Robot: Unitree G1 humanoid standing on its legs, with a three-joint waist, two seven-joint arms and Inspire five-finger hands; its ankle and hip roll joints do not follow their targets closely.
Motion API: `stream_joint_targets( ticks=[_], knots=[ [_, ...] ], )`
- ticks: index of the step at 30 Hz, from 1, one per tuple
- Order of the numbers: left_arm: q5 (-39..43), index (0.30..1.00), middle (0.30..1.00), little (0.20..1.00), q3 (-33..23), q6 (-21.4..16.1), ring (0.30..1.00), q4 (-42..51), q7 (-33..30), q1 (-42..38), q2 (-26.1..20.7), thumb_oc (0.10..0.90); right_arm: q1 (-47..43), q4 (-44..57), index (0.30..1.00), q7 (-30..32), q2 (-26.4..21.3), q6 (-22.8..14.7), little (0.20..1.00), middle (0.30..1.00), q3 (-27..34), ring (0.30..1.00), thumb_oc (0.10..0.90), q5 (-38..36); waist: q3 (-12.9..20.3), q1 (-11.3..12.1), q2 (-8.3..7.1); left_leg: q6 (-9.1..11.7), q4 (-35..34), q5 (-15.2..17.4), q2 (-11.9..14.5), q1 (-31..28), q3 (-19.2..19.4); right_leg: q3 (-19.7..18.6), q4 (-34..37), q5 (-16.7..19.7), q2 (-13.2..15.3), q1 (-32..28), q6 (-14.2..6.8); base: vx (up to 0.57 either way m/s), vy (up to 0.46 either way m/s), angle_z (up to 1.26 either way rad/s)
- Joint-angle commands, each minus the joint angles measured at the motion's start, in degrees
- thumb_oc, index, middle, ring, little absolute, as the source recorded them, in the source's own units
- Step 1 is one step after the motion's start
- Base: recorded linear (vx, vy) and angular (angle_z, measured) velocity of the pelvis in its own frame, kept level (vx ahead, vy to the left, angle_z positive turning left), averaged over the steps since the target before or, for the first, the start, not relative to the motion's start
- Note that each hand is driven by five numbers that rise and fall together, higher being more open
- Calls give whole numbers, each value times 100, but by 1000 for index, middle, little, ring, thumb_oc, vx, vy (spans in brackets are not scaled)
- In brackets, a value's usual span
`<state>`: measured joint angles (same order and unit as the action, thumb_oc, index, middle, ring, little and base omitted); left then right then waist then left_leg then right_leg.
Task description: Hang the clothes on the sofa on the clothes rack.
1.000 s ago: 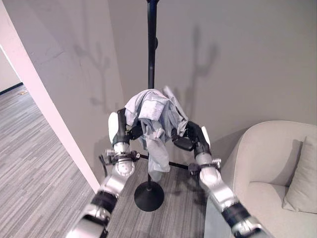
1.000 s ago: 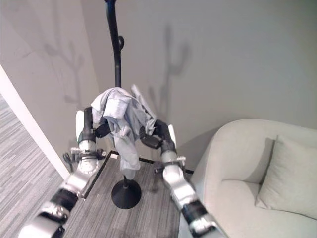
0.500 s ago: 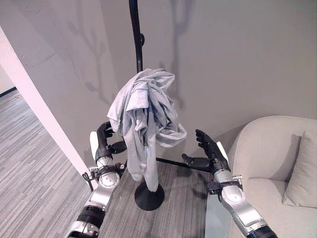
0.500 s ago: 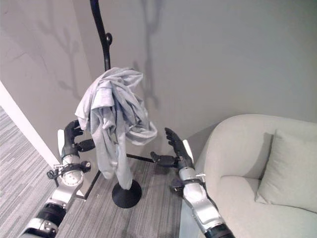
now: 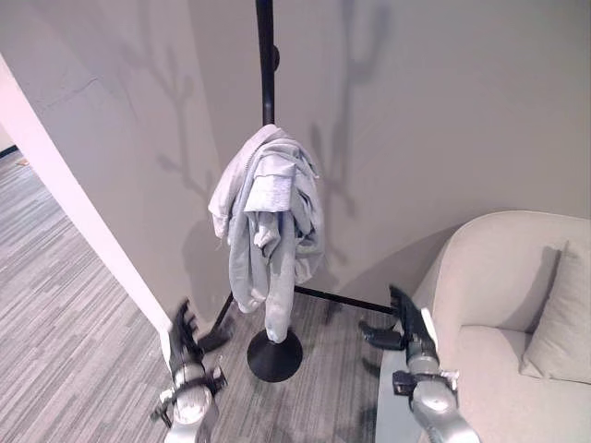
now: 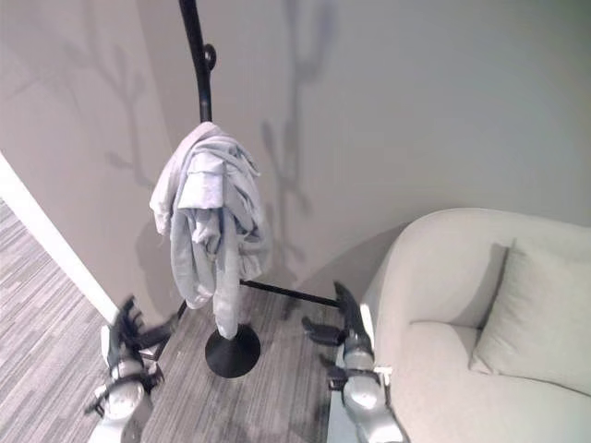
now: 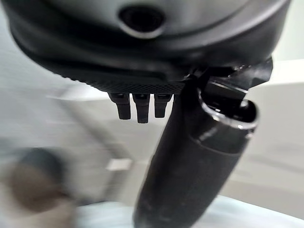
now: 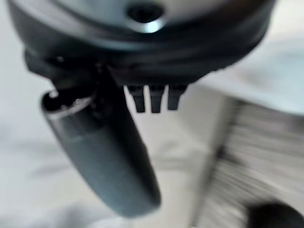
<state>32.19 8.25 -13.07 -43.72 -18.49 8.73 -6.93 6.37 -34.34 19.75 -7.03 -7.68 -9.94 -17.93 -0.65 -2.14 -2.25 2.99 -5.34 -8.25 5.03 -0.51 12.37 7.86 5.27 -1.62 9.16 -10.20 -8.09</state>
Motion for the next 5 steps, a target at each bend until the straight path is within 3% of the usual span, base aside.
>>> stream_joint_targets(
  ticks=[1,3,4,5],
  knots=[
    [762,900,900,900,-231,148,900,-536,640,-808,-57,800,-378,277,900,-266,-299,-249,900,900,-30,900,800,-1202,167,146,55,174,61,629,355,-210,-180,240,-324,-141,100,236,-40,-4,-3,22],
    [947,900,900,900,-401,343,900,-1288,829,-864,50,800,-458,-442,900,-451,-153,-114,900,900,-103,900,800,-1692,160,176,47,191,60,628,355,-204,-197,249,-322,-147,85,237,-30,-6,-9,17],
    [720,900,900,900,-513,444,900,-2074,907,-927,41,800,-567,-1276,900,-632,-6,25,900,900,-86,900,800,-2157,166,211,40,213,61,628,360,-201,-221,255,-319,-159,71,233,-11,0,0,0],
    [720,900,900,900,-513,444,900,-2074,907,-927,41,800,-567,-1276,900,-632,-6,25,900,900,-86,900,800,-2157,166,211,40,213,61,628,360,-201,-221,255,-319,-159,71,233,-11,1,-3,-4]
  ],
)
